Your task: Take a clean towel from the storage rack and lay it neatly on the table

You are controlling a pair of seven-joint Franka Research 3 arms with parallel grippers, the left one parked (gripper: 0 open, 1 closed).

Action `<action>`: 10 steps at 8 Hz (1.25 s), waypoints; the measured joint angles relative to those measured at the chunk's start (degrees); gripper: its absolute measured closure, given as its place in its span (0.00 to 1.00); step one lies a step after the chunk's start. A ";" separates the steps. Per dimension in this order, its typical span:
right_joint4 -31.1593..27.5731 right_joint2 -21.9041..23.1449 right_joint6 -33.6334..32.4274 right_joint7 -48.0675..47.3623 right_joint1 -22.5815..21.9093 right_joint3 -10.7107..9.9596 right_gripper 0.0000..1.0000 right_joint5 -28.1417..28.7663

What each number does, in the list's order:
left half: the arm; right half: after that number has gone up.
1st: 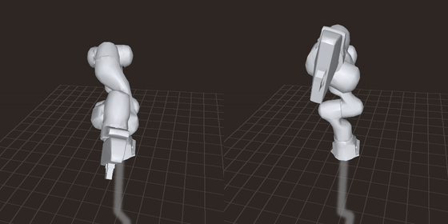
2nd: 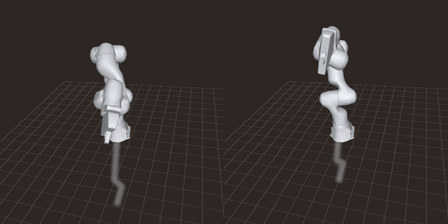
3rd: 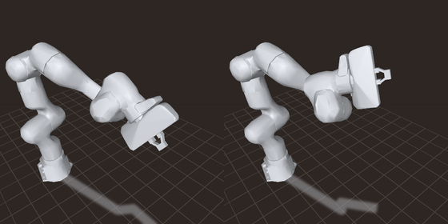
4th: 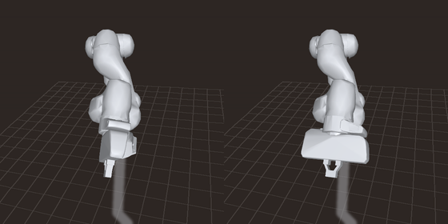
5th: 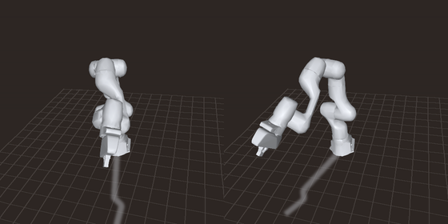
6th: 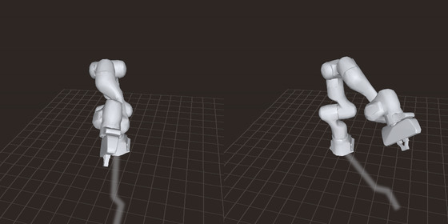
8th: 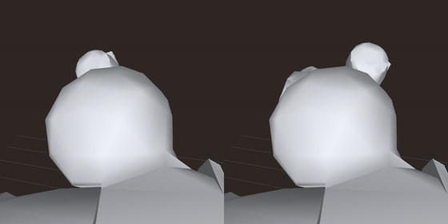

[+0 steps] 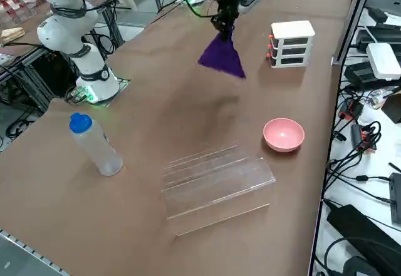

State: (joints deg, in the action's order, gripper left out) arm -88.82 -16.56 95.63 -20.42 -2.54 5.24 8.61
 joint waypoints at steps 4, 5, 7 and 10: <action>-7.77 1.47 3.66 1.17 -0.96 -0.82 0.95 6.41; -10.25 1.58 5.83 2.19 -1.04 -0.80 0.95 6.94; -12.66 2.08 7.05 2.71 -2.03 -0.53 0.95 7.09; -13.87 4.03 7.20 2.00 -6.08 -0.23 0.95 8.71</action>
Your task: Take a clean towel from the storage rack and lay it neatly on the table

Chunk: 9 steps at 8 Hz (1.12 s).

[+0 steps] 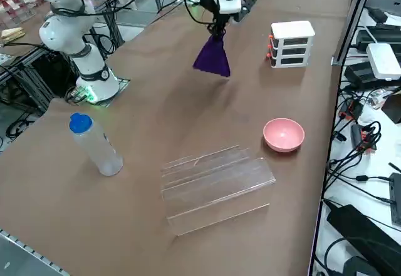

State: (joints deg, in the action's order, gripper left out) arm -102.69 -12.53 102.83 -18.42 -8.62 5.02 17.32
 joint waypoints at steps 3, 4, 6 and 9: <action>-5.69 -0.39 5.90 -0.80 0.70 -0.78 0.95 1.10; -8.29 -2.04 8.34 0.88 3.17 -1.18 0.95 1.13; -9.82 -6.87 13.04 4.85 7.81 -1.63 0.94 1.23; -9.96 -12.20 23.00 7.65 9.47 -1.59 0.79 0.77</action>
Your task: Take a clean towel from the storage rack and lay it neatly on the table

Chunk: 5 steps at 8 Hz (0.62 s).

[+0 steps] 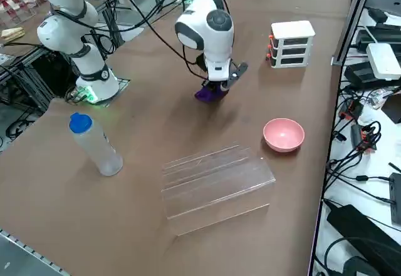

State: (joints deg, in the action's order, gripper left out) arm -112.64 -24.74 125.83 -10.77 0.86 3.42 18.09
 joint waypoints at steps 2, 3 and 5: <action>0.08 -2.11 4.69 0.43 0.25 -0.24 0.91 -1.77; 0.22 -2.20 5.86 0.43 0.56 -0.60 0.96 -3.21; 0.67 -2.42 8.80 0.77 1.25 -0.86 0.93 -4.03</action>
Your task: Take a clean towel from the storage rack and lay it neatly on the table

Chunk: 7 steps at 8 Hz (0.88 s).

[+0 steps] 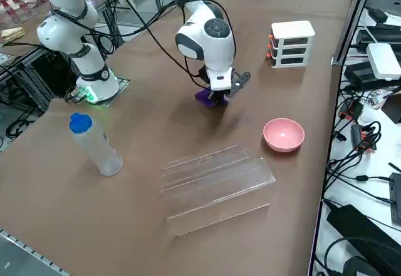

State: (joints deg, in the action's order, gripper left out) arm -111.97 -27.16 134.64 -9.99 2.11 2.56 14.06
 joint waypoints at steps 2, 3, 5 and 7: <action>0.06 -1.73 4.94 0.17 -0.14 0.05 0.61 -0.89; 0.15 -2.57 6.37 0.18 -0.15 0.06 0.44 -1.09; 1.19 -1.81 6.49 0.22 -0.03 -1.16 0.05 -1.17; 2.92 1.41 -0.33 0.29 0.08 -3.12 0.00 -1.28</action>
State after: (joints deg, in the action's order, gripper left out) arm -109.05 -25.74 134.31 -9.70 2.19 -0.56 12.78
